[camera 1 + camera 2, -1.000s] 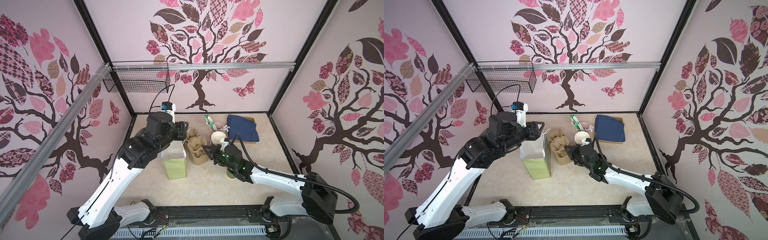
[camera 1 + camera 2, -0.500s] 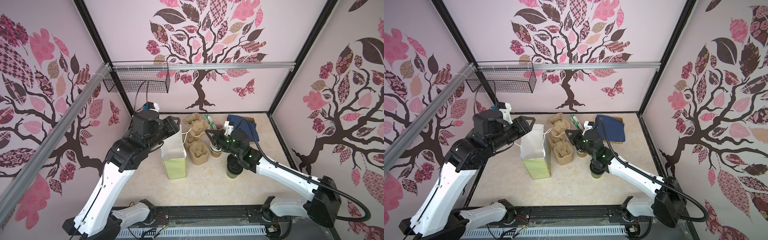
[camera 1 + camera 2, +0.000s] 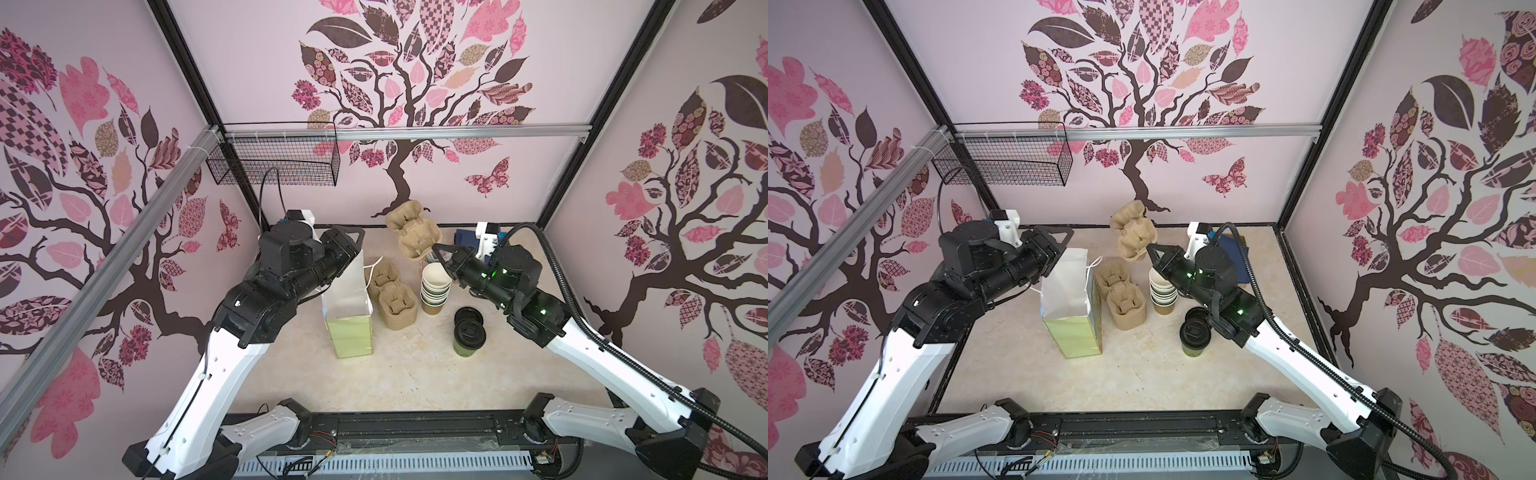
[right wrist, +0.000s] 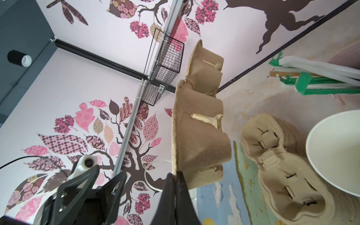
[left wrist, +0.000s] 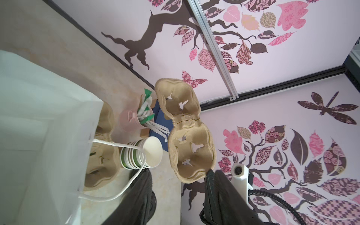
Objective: Pack a coffee takeout order
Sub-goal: Separate the cup tray.
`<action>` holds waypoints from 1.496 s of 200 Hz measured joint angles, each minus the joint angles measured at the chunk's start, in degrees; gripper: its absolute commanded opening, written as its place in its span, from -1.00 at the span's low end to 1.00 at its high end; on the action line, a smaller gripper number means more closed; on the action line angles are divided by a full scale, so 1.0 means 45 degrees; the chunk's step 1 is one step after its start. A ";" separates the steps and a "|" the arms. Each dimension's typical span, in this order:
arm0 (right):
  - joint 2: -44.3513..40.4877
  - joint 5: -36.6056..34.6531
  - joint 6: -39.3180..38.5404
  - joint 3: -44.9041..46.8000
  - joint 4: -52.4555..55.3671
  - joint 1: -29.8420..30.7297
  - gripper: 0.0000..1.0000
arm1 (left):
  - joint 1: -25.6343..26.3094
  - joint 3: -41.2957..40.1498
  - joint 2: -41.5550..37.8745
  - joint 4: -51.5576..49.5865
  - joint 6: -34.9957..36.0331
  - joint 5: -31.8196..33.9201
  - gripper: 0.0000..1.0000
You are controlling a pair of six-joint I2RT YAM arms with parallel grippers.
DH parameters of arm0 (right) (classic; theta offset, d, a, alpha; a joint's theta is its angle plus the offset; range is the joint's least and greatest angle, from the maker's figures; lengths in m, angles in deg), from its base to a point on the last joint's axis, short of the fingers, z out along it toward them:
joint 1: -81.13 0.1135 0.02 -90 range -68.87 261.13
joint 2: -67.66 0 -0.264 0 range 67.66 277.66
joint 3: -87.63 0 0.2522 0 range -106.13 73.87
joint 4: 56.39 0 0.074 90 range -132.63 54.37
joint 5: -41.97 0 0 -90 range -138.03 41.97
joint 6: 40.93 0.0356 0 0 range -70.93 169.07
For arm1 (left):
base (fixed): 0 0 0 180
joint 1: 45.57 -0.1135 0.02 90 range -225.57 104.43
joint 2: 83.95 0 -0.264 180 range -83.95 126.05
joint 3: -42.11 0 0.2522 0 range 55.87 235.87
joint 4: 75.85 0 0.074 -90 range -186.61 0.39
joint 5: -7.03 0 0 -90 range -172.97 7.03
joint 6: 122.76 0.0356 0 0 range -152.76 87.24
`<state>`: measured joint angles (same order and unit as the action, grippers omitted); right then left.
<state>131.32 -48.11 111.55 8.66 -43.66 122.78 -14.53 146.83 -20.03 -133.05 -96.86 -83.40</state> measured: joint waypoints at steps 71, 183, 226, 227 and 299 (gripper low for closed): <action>-0.0457 0.1418 0.1132 -0.0287 -0.0461 0.0160 -1.00 | 0.0000 -0.1336 0.0068 0.2229 -0.1185 -0.2327 0.44; -0.0306 0.2176 0.2453 -0.0641 -0.0578 0.0913 -1.00 | -0.0510 -0.2322 0.0121 0.3308 -0.2108 -0.0758 0.09; -0.0306 0.2210 0.2458 -0.0641 -0.0573 0.1103 -1.00 | -0.0510 -0.2730 -0.0136 0.3735 -0.2701 -0.0423 -0.14; -0.0306 0.2210 0.2458 -0.0641 -0.0573 0.1112 -1.00 | -0.0510 -0.2739 -0.0146 0.3735 -0.2710 -0.0389 -0.15; -0.0364 0.2200 0.2472 -0.0607 -0.0505 0.1307 -1.00 | -0.0510 -0.3157 -0.0243 0.4031 -0.3371 -0.0112 -0.49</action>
<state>129.68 -38.21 122.68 5.93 -45.94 128.66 -16.82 132.62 -21.13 -114.91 -112.02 -83.90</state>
